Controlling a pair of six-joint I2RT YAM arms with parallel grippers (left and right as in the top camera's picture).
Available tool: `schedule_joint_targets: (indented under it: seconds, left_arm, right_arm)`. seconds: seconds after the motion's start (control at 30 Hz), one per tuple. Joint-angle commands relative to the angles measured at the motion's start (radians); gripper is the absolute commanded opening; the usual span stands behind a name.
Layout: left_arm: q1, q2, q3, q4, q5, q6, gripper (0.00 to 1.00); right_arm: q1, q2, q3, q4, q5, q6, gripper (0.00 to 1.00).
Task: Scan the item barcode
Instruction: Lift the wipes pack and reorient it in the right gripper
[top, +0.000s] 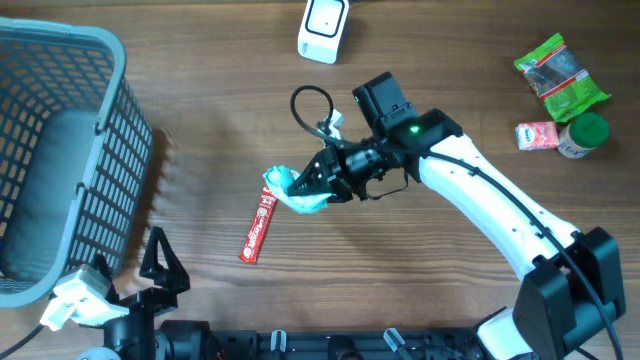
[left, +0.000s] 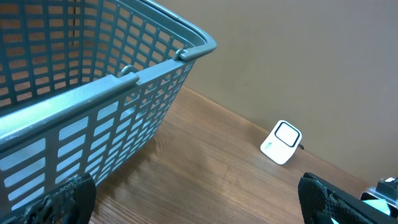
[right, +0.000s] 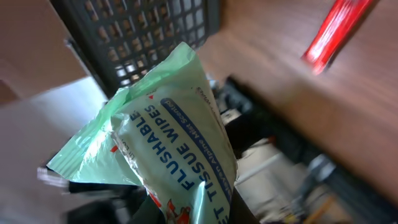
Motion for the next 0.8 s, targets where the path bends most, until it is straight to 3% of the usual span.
schedule_joint_targets:
  seconds: [0.0,0.03,0.1,0.2,0.37,0.57,0.63,0.77]
  left_arm:
    - [0.006,-0.003,0.000,0.002,0.008,-0.005,1.00]
    - [0.006,-0.003,0.000,0.002,0.008,-0.005,1.00]
    - [0.006,-0.003,0.000,0.002,0.008,-0.005,1.00]
    - [0.006,-0.003,0.000,0.002,0.008,-0.005,1.00]
    - [0.006,-0.003,0.000,0.002,0.008,-0.005,1.00]
    - [0.006,-0.003,0.000,0.002,0.008,-0.005,1.00]
    - [0.006,-0.003,0.000,0.002,0.008,-0.005,1.00]
    - [0.006,-0.003,0.000,0.002,0.008,-0.005,1.00]
  right_arm:
    - [0.000,0.003,-0.003,-0.008,-0.082,0.306,0.04]
    - [0.000,0.003,-0.003,-0.013,-0.072,0.372,0.04]
    - [0.000,0.003,-0.003,-0.015,-0.060,0.489,0.16]
    - [0.000,0.003,-0.003,-0.015,-0.043,0.819,0.15]
    - [0.000,0.003,-0.003,-0.005,-0.042,1.163,0.13]
    - [0.000,0.003,-0.003,0.070,-0.028,1.167,0.11]
    - [-0.002,0.003,-0.003,0.072,-0.008,1.127,0.05]
    - [-0.002,0.003,-0.003,0.076,0.094,0.871,0.04]
